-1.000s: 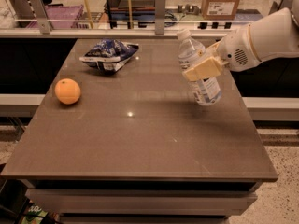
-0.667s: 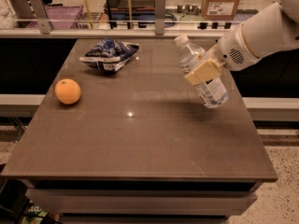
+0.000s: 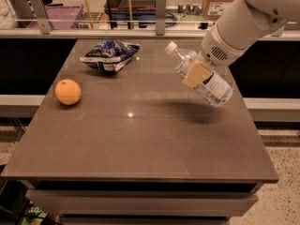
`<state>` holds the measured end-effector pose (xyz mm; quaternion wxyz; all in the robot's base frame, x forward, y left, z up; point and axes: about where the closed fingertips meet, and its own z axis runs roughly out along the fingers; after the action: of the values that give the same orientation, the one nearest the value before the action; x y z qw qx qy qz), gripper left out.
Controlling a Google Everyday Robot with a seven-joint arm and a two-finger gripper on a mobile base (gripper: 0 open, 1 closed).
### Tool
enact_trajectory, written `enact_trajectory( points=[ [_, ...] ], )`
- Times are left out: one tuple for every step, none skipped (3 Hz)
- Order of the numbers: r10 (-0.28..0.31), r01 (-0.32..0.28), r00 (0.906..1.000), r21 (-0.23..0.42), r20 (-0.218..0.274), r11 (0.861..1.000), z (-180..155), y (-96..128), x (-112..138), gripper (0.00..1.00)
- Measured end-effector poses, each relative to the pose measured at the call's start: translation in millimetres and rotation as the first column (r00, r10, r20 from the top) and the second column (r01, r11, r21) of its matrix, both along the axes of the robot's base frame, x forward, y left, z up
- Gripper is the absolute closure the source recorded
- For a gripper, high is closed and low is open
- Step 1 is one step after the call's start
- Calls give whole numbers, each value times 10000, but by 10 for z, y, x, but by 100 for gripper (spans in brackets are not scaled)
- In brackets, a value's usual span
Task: Knock blue plastic bottle over
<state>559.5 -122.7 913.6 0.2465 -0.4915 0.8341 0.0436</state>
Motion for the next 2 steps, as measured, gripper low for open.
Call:
enact_trajectory(
  points=[
    [325,-334,9994,-689,-145,9971,-54,138,33,100],
    [840,-865,9957,-683,-389,9939,-167,308,72,100]
  ],
)
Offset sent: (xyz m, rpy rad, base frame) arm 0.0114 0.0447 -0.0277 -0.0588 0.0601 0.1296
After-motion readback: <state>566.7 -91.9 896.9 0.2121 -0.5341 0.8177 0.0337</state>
